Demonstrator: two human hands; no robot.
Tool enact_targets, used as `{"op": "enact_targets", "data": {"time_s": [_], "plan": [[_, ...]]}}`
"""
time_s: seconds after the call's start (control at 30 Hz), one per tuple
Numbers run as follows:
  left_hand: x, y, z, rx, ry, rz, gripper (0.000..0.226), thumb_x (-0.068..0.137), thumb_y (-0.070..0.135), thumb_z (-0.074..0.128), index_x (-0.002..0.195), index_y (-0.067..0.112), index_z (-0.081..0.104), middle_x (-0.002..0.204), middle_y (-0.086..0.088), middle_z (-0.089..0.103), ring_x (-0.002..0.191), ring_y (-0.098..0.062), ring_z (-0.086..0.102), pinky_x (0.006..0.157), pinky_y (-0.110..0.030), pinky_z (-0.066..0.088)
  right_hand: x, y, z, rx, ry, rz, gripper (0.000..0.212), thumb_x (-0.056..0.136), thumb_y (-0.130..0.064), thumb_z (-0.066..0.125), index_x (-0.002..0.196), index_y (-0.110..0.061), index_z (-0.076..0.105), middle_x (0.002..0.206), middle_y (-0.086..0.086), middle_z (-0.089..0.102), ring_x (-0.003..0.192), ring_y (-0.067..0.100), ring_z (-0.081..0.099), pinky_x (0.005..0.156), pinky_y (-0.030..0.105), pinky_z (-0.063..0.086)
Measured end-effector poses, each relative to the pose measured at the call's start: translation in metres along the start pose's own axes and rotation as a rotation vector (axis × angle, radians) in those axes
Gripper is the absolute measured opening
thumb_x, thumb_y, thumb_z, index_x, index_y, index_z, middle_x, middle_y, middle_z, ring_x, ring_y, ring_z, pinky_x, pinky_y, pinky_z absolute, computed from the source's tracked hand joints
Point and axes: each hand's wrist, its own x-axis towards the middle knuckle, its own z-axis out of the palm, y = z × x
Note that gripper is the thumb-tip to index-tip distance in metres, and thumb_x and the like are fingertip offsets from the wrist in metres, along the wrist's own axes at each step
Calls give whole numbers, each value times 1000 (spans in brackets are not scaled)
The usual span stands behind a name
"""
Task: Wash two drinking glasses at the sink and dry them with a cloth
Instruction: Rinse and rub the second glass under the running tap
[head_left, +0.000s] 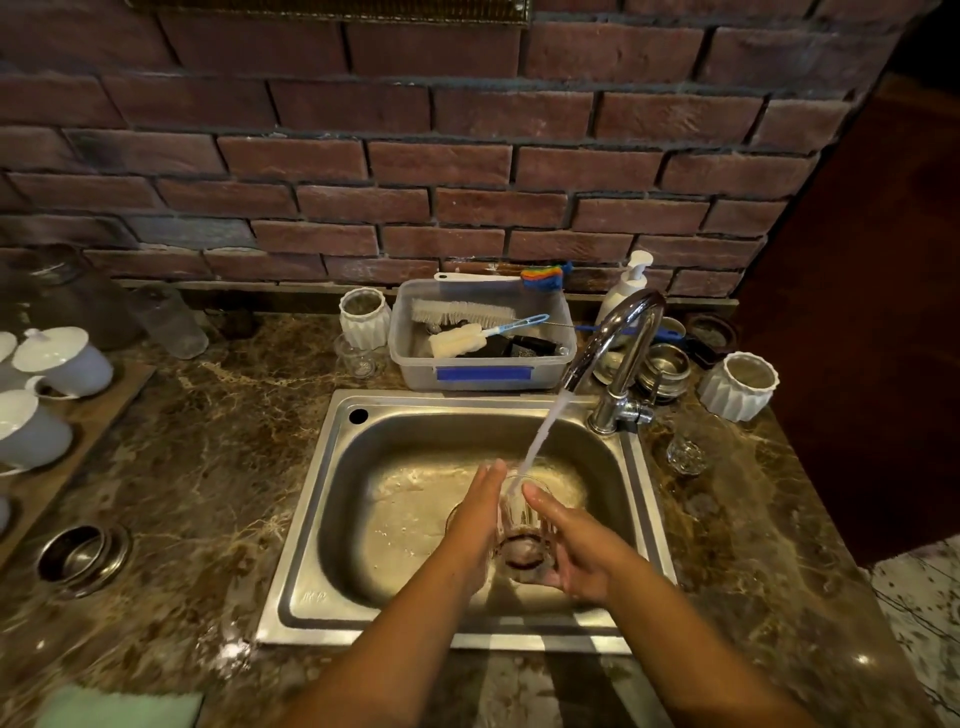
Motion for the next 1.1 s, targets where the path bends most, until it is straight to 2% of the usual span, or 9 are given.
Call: {"op": "enact_targets", "data": {"time_s": [0.2, 0.33, 0.43, 0.5, 0.6, 0.73, 0.83, 0.97, 1.1], "plan": [[-41, -2, -10, -43, 0, -56, 58, 99, 62, 43, 122, 15, 67, 105, -17, 77, 98, -33, 75, 91, -43, 57, -27, 12, 22, -1, 50, 56, 67, 77, -52, 75, 127, -8, 64, 117, 22, 73, 109, 38, 70, 93, 51, 56], [-58, -2, -16, -43, -6, -64, 62, 98, 64, 43, 111, 10, 72, 98, -18, 78, 93, -33, 76, 90, -44, 58, -41, 17, 32, -10, 54, 29, 69, 72, -50, 78, 125, -8, 65, 115, 21, 74, 107, 38, 71, 90, 49, 58], [-69, -4, -17, -52, 33, -12, 62, 100, 63, 37, 107, 11, 71, 92, -16, 79, 83, -31, 78, 77, -41, 61, -48, 21, 35, -39, 62, -34, 64, 69, -48, 80, 119, -10, 66, 110, 21, 75, 104, 39, 72, 94, 54, 56], [-80, -10, -17, -51, 60, 33, 63, 101, 64, 32, 109, 15, 70, 95, -15, 79, 90, -32, 76, 82, -44, 60, -53, 21, 36, -70, 58, -110, 58, 75, -44, 79, 119, -8, 67, 110, 20, 75, 103, 37, 73, 97, 53, 55], [-99, -22, -15, -132, 8, 21, 65, 100, 66, 30, 121, 16, 65, 115, -19, 72, 109, -39, 67, 92, -55, 54, -62, 18, 38, -179, 89, -311, 60, 75, -39, 81, 125, -11, 64, 111, 17, 75, 99, 30, 75, 87, 43, 61], [-119, -24, -13, -375, -80, 0, 56, 102, 59, 36, 124, 16, 65, 121, -22, 69, 105, -45, 69, 81, -53, 60, -75, 13, 37, -477, 119, -566, 63, 77, -22, 85, 130, -36, 55, 120, -1, 68, 104, 16, 70, 85, 34, 61], [-128, -14, -11, -470, -106, 20, 50, 104, 48, 40, 119, 9, 68, 110, -21, 76, 96, -38, 74, 80, -48, 62, -87, 5, 36, -583, 27, -653, 72, 71, -20, 88, 131, -35, 50, 128, -8, 65, 109, 11, 69, 86, 31, 61], [-133, -13, -10, -365, -98, 110, 51, 106, 49, 37, 119, 9, 65, 103, -18, 77, 92, -35, 72, 85, -47, 58, -105, -19, 37, -913, -1, -673, 85, 70, -30, 88, 142, -29, 40, 132, -8, 56, 121, 10, 58, 92, 25, 55], [-132, -18, -8, -107, -73, 180, 53, 106, 51, 32, 116, 10, 64, 98, -18, 76, 79, -33, 69, 72, -39, 56, -120, -48, 36, -1443, -117, -630, 85, 77, -27, 82, 148, -34, 35, 119, -22, 43, 102, -3, 51, 74, 11, 45]]}}
